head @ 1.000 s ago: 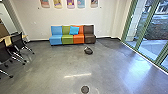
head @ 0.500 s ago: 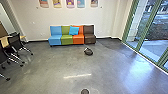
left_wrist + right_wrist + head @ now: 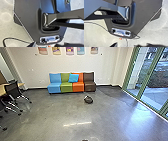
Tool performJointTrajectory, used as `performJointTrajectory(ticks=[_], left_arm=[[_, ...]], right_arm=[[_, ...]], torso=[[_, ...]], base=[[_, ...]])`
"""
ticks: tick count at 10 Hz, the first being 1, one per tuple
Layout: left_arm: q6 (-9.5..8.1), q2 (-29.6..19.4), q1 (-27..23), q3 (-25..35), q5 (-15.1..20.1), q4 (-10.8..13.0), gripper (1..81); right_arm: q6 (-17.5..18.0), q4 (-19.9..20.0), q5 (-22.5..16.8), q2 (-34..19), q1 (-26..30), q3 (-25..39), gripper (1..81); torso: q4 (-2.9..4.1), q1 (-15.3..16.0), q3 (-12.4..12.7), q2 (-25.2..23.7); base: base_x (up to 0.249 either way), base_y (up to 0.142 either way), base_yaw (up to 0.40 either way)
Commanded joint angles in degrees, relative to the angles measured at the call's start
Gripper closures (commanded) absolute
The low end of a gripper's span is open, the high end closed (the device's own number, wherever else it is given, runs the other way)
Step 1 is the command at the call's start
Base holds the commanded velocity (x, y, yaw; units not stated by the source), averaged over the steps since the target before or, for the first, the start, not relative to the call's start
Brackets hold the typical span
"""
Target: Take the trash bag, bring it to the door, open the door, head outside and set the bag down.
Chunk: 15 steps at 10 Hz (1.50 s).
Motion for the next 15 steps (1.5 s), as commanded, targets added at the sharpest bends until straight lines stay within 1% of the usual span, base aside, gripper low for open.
performJointTrajectory(ticks=[1,7,11,15], left_arm=[[-0.24,-0.26,-1.07,0.38,3.84,-0.04,1.0],[-0.16,-0.26,-1.07,0.38,3.92,-0.04,1.0],[-0.16,-0.26,-1.16,0.64,3.92,0.40,1.0],[-0.07,-0.35,-1.24,0.38,4.01,0.49,1.0]], right_arm=[[-0.16,-0.68,-3.79,-0.33,0.81,0.24,1.0],[-0.25,-0.68,-3.79,-0.07,0.82,0.15,1.0],[-0.25,-0.77,-3.87,-0.07,1.16,0.15,1.0],[-0.25,-0.68,-3.87,0.02,0.99,0.15,1.0]], torso=[[0.00,-0.02,0.00,0.00],[0.00,0.00,-0.02,0.00],[0.00,0.00,-0.02,0.00],[0.00,0.02,-0.02,0.02]], base=[[0.159,0.000,0.000],[0.145,0.000,0.000],[0.134,0.000,0.000],[0.111,0.000,0.000]])
